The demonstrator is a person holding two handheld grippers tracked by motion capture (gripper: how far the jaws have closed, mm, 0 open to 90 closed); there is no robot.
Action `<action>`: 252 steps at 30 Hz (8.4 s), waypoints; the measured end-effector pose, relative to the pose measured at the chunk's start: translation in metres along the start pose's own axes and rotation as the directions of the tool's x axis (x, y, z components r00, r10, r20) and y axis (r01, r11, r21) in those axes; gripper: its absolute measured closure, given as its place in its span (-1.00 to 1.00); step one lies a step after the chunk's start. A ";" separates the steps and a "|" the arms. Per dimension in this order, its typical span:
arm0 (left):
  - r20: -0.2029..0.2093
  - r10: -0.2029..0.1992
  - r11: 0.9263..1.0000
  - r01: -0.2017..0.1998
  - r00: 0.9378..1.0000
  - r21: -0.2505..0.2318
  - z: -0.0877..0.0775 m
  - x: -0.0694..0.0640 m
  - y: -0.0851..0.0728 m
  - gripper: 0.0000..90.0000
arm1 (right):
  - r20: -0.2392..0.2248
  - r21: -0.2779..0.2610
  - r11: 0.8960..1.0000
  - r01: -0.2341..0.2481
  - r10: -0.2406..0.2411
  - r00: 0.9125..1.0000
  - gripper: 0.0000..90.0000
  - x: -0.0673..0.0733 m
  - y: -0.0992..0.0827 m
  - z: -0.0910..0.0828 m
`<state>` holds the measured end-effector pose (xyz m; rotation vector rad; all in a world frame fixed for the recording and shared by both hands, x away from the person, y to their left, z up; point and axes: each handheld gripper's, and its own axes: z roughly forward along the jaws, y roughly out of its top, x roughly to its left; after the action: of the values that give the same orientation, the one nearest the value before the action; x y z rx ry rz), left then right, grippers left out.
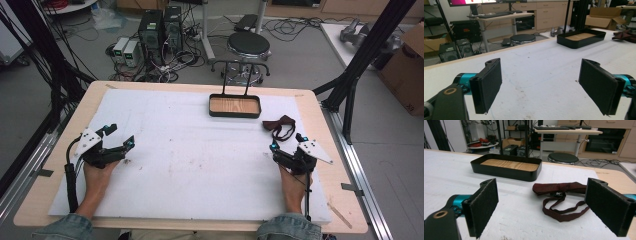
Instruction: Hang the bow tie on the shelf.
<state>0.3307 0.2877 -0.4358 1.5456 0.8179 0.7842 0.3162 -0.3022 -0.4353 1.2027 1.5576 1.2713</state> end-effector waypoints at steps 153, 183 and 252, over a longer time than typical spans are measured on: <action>0.027 0.019 1.000 -0.019 0.999 0.000 0.002 -0.004 0.000 -0.49 | 0.164 0.047 0.967 -0.251 0.241 0.957 0.84 -0.021 0.068 0.073; 0.026 0.020 1.000 -0.020 0.999 0.005 0.002 -0.004 0.000 -0.49 | 0.039 -0.021 0.995 -0.095 0.095 0.995 0.84 0.017 0.142 0.096; 0.033 0.020 1.000 -0.020 0.999 0.001 0.002 -0.004 0.000 -0.49 | 0.009 0.086 0.995 -0.056 0.056 0.998 -0.04 0.031 0.136 0.131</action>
<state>0.3303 0.2828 -0.4365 1.5665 0.7802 0.7713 0.4593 -0.2332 -0.3279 1.3120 1.5974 1.2455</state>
